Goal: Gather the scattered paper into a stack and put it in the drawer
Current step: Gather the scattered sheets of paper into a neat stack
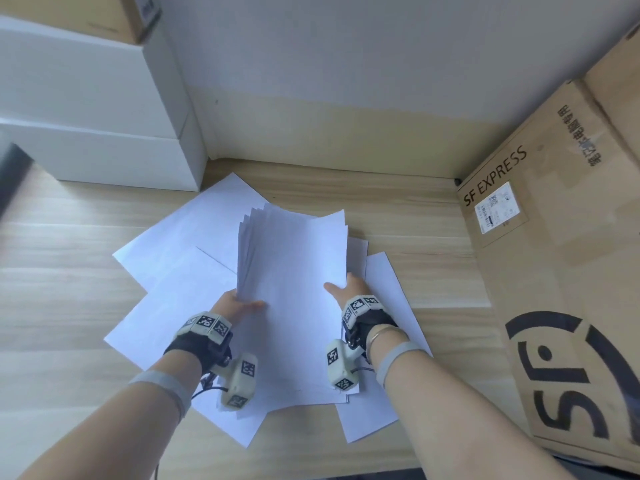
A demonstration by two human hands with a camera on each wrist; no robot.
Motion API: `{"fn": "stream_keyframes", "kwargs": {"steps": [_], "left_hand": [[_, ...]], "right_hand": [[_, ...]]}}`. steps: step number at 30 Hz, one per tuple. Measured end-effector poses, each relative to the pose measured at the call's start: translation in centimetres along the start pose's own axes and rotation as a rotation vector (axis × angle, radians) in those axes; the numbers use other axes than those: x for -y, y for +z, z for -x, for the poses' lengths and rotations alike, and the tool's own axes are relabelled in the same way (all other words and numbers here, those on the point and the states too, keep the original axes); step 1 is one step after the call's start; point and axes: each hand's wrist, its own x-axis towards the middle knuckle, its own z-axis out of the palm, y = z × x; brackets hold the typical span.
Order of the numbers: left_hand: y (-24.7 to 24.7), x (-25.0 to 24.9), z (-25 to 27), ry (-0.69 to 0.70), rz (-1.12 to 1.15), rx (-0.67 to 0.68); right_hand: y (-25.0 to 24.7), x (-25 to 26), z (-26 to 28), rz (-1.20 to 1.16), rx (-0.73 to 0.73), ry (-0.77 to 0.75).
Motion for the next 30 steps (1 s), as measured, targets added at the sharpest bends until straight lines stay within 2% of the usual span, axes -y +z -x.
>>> {"fn": "stream_keyframes", "kwargs": {"steps": [2, 5, 6, 10, 12, 15, 19, 22, 26, 30], "left_hand": [[-0.1, -0.3, 0.3, 0.052, 0.025, 0.000], [-0.6, -2.0, 1.4, 0.160, 0.092, 0.021], [-0.9, -2.7, 1.7, 0.193, 0.122, 0.018], [-2.1, -6.5, 3.0, 0.362, 0.216, -0.044], [-3.0, -8.0, 3.4, 0.435, 0.269, -0.068], [-4.4, -9.7, 4.0, 0.519, 0.391, -0.102], [-5.5, -10.8, 5.0, 0.624, 0.445, -0.086], [-5.9, -11.1, 5.5, 0.678, 0.469, -0.040], [-6.4, -11.0, 5.3, 0.716, 0.466, -0.027], [-6.0, -10.8, 4.8, 0.669, 0.509, -0.027]], "right_hand": [[-0.6, -0.5, -0.3, -0.076, -0.047, 0.026], [-2.1, -0.5, -0.3, -0.418, -0.049, 0.003], [-2.8, -0.1, -0.1, -0.457, -0.048, -0.020], [-6.4, 3.0, 0.7, -0.575, -0.144, -0.225], [-8.3, 4.9, 1.8, -0.684, -0.145, -0.314], [-10.6, 6.9, 3.2, -0.712, -0.107, -0.399], [-11.9, 8.3, 5.1, -0.668, -0.078, -0.382], [-11.2, 9.3, 6.2, -0.654, -0.043, -0.442], [-9.7, 9.6, 6.5, -0.622, -0.107, -0.367], [-8.9, 9.3, 6.3, -0.682, -0.052, -0.253]]}}
